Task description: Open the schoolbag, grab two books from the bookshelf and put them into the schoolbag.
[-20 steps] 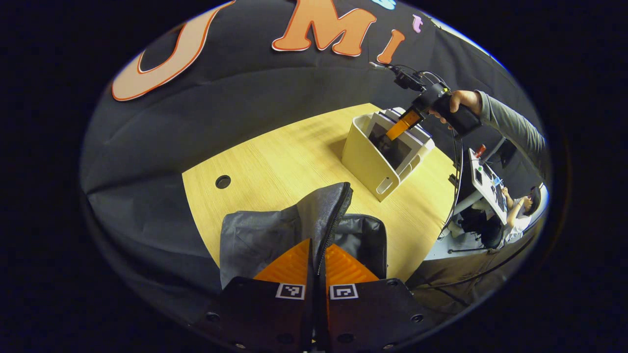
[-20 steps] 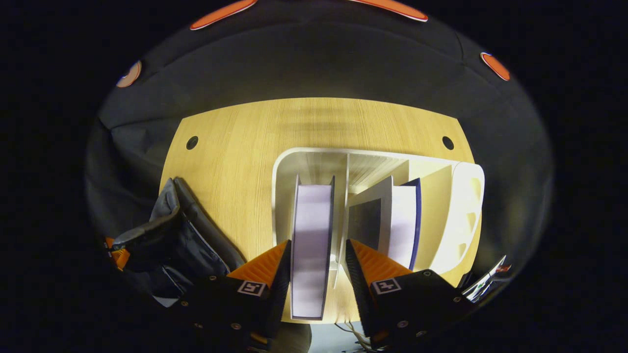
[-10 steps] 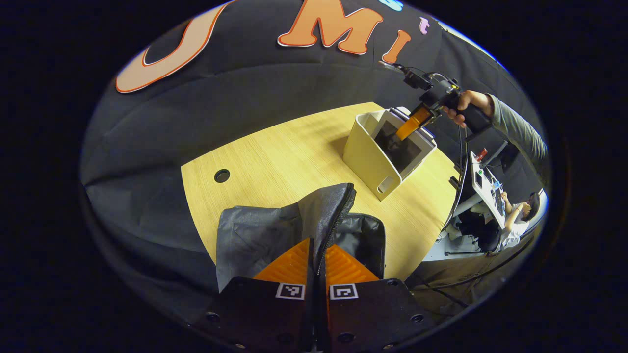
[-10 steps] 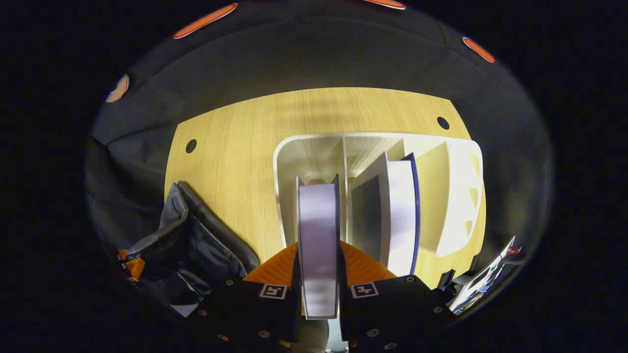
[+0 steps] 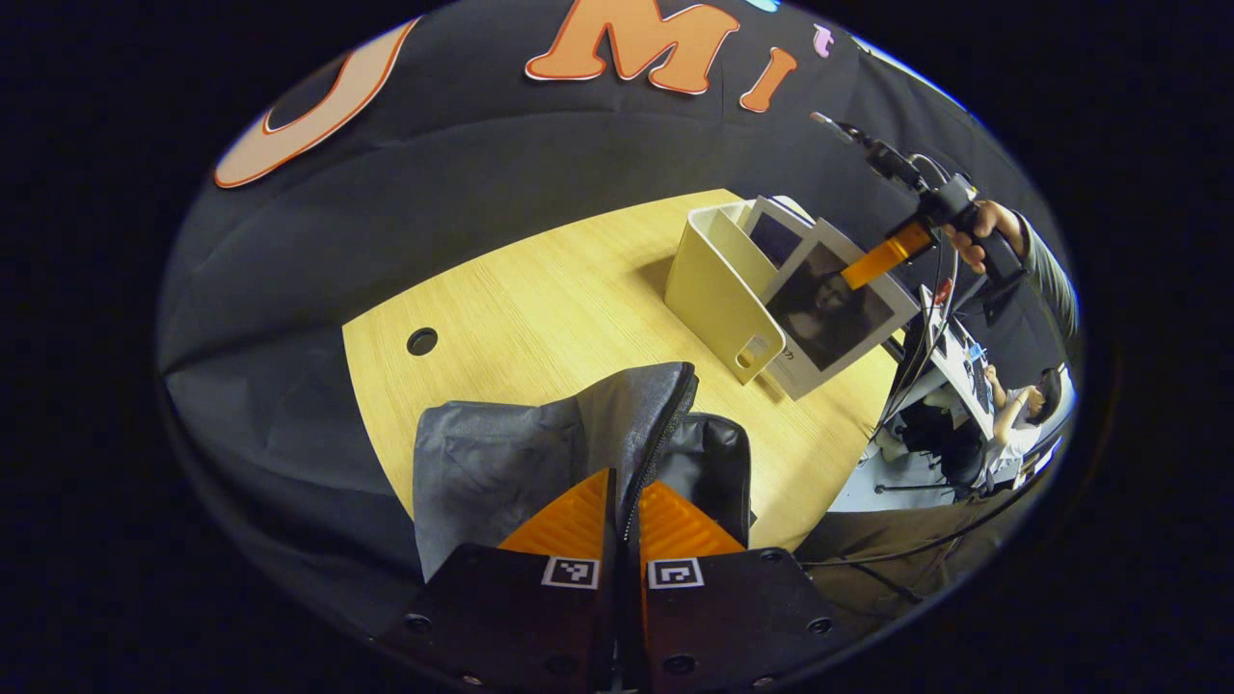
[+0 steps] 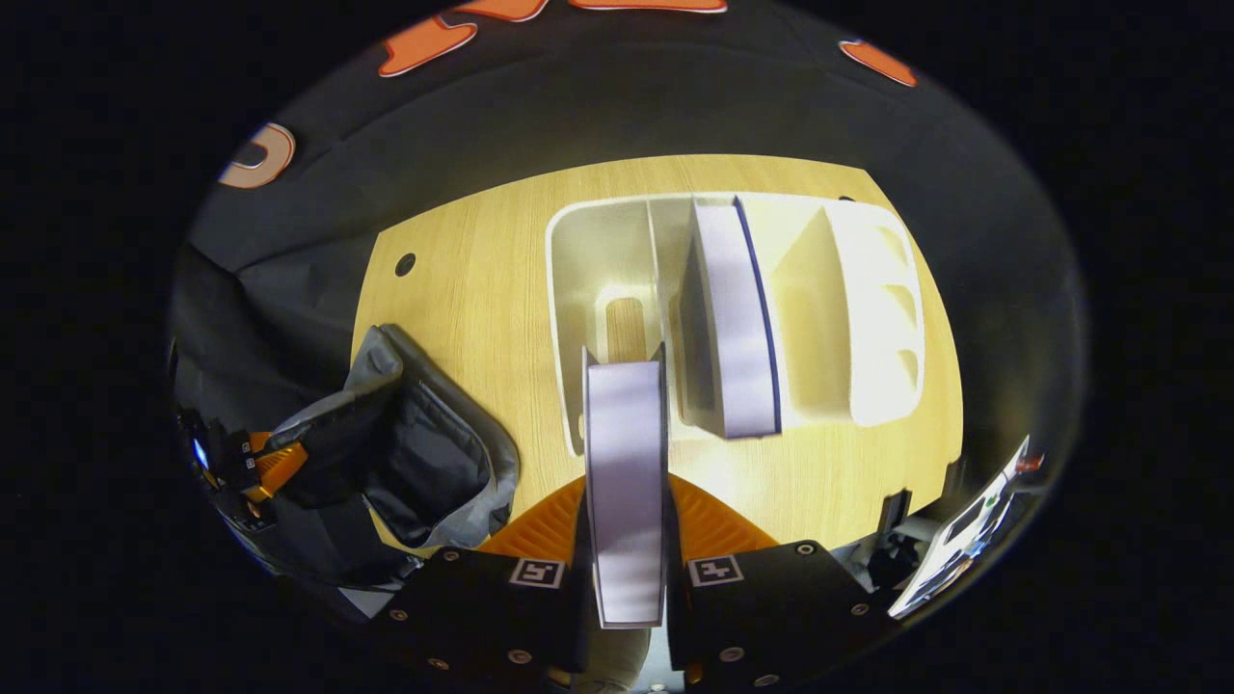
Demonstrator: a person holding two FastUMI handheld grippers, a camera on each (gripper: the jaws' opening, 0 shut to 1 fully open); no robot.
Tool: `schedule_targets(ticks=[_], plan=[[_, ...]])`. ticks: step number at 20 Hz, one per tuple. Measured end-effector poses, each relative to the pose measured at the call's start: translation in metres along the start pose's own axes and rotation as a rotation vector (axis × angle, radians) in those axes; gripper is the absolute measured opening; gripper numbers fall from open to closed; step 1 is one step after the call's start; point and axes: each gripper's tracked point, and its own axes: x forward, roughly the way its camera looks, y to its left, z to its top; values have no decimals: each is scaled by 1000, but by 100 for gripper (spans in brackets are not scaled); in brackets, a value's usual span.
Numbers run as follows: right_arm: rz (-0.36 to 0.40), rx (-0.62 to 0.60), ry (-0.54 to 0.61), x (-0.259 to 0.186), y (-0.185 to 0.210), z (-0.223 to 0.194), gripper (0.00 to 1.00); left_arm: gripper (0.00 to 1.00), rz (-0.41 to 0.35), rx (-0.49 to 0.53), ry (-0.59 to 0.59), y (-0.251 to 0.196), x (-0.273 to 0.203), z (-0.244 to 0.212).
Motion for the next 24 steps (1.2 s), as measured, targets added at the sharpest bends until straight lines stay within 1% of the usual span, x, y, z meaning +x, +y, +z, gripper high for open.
schedule_targets(ticks=[4,12,13,14,18,20,24], plan=[[30,78,-9,-5,-12,-33,32,5,-3,-5,6,-4,4,-3],[149,257,-47,-19,-14,-83,30,5,-7,2,8,-6,3,-3],[164,280,-53,-23,-14,-89,24,5,-8,4,7,-5,3,-3],[184,300,-60,-27,-15,-95,29,5,-9,4,5,-5,3,-3],[266,387,-96,-33,-9,-107,29,5,-15,-2,-2,-6,2,-4],[298,412,-115,-35,-4,-112,28,5,-17,-5,-8,-7,2,-4],[408,456,-150,-44,18,-121,28,5,-21,-8,-32,-9,-1,-3]])
